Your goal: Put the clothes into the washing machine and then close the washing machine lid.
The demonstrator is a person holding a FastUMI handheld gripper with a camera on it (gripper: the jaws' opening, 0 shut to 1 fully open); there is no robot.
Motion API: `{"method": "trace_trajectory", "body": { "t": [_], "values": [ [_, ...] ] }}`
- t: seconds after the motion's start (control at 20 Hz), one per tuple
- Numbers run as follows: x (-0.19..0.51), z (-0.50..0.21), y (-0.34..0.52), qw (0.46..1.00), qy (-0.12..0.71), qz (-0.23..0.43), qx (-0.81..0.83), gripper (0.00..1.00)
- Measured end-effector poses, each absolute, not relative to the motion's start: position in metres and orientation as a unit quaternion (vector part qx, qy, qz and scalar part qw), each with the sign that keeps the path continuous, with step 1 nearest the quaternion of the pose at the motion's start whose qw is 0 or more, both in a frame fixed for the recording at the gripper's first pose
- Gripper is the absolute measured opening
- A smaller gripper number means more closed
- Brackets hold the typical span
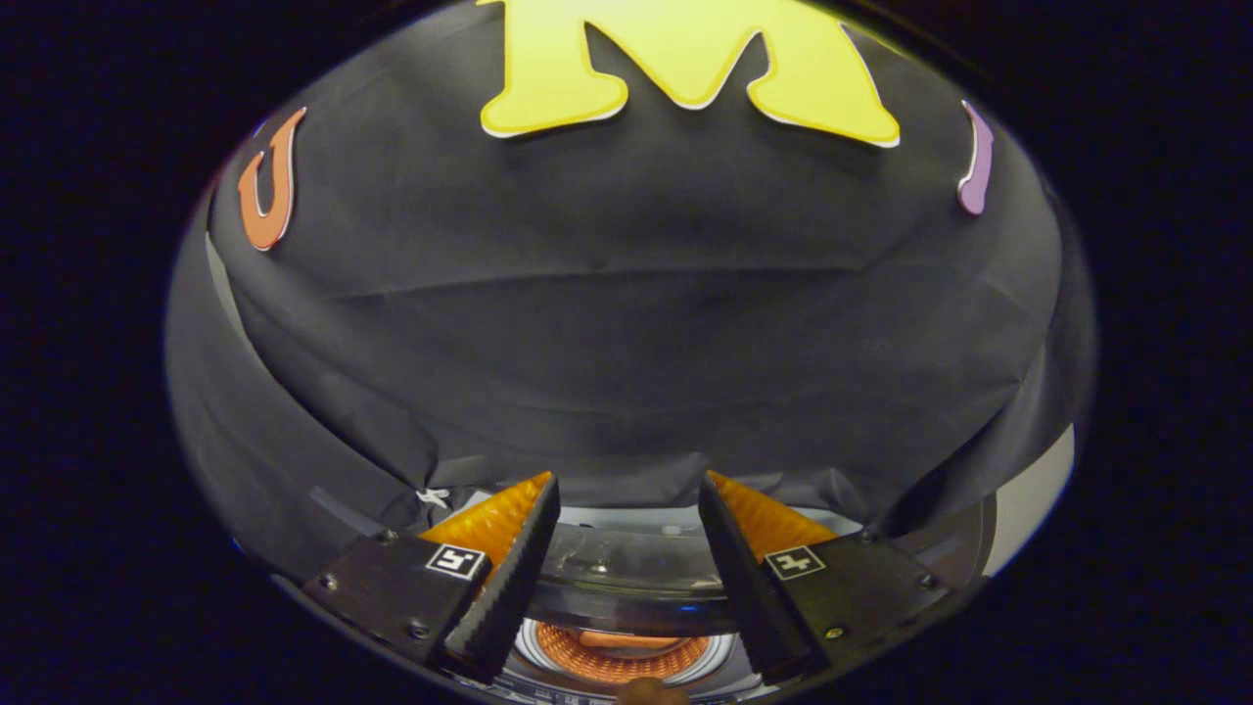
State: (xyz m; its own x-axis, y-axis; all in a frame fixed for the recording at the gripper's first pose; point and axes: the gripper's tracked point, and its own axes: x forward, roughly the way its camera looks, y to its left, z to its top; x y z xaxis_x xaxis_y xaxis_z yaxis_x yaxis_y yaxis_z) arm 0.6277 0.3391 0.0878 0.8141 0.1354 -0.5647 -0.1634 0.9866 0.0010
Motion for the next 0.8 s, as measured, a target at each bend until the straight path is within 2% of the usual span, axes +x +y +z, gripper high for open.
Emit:
{"method": "trace_trajectory", "body": {
  "t": [0.8],
  "values": [
    [0.6300,0.0847,0.3405,0.957,0.276,0.084,-0.024,0.90]
  ]
}}
